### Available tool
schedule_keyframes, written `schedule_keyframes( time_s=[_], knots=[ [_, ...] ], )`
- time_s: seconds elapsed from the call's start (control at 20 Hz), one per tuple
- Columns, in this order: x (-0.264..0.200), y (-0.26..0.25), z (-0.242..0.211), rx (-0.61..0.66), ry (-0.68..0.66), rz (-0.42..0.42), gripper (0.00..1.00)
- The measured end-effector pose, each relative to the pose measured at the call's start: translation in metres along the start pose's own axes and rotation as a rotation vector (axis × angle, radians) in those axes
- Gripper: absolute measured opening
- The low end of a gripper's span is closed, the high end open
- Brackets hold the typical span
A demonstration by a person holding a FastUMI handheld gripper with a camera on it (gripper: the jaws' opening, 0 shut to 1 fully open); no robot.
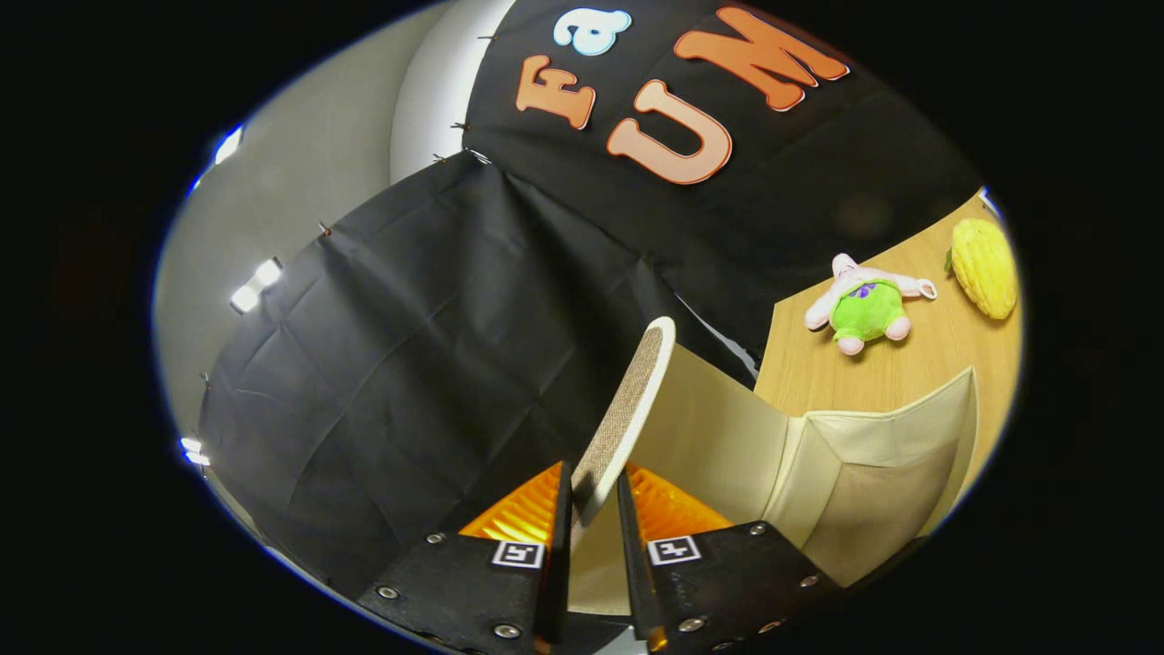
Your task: Open the storage box then place both shoes into the box .Put the left shoe in first, then the right shoe, with the right side of both shoes facing outward in a uniform manner.
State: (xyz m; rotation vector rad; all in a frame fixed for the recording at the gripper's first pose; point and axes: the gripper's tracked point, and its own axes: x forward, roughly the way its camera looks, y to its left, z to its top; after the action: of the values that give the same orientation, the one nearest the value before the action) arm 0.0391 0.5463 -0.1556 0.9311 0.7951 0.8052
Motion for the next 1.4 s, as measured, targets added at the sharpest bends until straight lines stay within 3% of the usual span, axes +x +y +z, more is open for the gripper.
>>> schedule_keyframes(
  time_s=[0.05, 0.1, 0.15, 0.25, 0.45, 0.8, 1.05, 1.4],
  knots=[
    [0.001, 0.003, -0.011, -0.006, 0.039, 0.01, 0.44],
    [0.001, 0.001, -0.019, -0.008, 0.083, 0.012, 0.53],
    [0.0, -0.002, -0.026, -0.022, 0.118, 0.006, 0.72],
    [-0.009, -0.013, -0.027, -0.081, 0.125, -0.026, 0.85],
    [-0.05, -0.039, -0.006, -0.245, 0.057, -0.121, 0.87],
    [-0.159, -0.153, 0.01, -0.419, 0.069, -0.474, 0.91],
    [-0.225, -0.223, -0.006, -0.41, 0.132, -0.652, 0.92],
    [-0.279, -0.321, -0.041, -0.246, 0.217, -0.828, 0.92]
  ],
)
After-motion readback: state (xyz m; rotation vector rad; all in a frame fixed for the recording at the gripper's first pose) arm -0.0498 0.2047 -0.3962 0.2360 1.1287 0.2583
